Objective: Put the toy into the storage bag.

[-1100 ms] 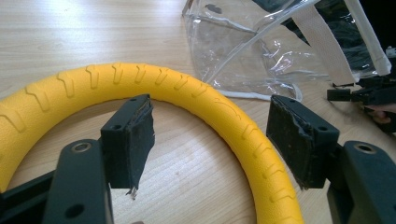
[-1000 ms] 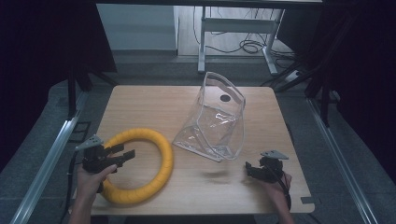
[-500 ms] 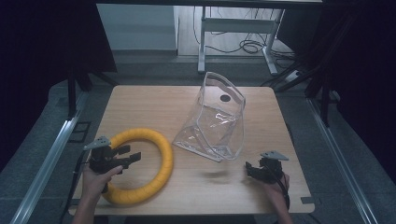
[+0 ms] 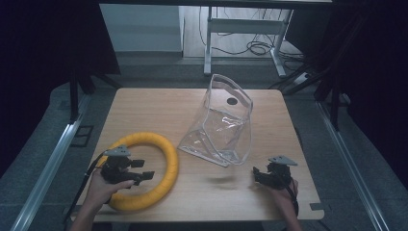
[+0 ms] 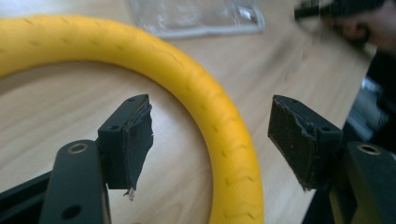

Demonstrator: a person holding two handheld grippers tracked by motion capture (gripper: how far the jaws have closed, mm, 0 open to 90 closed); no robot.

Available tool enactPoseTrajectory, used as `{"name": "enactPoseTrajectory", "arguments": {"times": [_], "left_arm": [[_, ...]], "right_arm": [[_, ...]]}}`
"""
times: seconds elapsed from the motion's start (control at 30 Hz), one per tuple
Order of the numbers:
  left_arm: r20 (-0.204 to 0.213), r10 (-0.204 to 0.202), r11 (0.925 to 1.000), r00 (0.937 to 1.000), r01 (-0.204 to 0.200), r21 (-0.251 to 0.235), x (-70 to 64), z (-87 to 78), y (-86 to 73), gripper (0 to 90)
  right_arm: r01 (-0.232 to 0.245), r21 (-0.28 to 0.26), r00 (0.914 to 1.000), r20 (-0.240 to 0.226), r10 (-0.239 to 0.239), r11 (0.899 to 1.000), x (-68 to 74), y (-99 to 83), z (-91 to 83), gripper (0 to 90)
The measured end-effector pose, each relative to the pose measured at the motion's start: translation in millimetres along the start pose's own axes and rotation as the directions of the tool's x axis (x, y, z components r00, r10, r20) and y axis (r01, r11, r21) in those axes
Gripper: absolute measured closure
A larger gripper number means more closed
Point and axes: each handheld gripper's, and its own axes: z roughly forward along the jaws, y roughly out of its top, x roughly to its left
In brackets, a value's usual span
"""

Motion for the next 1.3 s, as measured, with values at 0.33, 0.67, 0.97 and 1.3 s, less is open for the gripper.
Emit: {"name": "enactPoseTrajectory", "arguments": {"times": [0.33,0.67,0.97,1.3], "left_arm": [[0.055,0.02,0.989,0.9983,-0.028,0.145,-19.2,23.0,-4.1,31.8],[-0.011,0.071,0.94,0.9974,-0.064,0.335,-34.3,43.7,-16.3,36.2],[-0.077,0.114,0.8928,0.9905,-0.069,0.445,-39.2,48.9,-20.5,40.7],[-0.115,0.172,0.8566,0.9784,-0.091,0.508,-44.3,60.4,-19.5,47.5]], "right_arm": [[-0.001,0.0,1.0,0.001,0.001,1.0,0.0,-0.1,-0.1,20.1],[0.0,0.002,1.0,0.003,0.0,1.0,-0.1,0.0,-0.4,20.3],[-0.002,-0.001,1.0,0.003,0.002,1.0,0.0,-0.2,-0.3,20.4],[0.001,-0.001,1.0,0.004,-0.001,1.0,-0.2,-0.3,-0.3,20.4]]}}
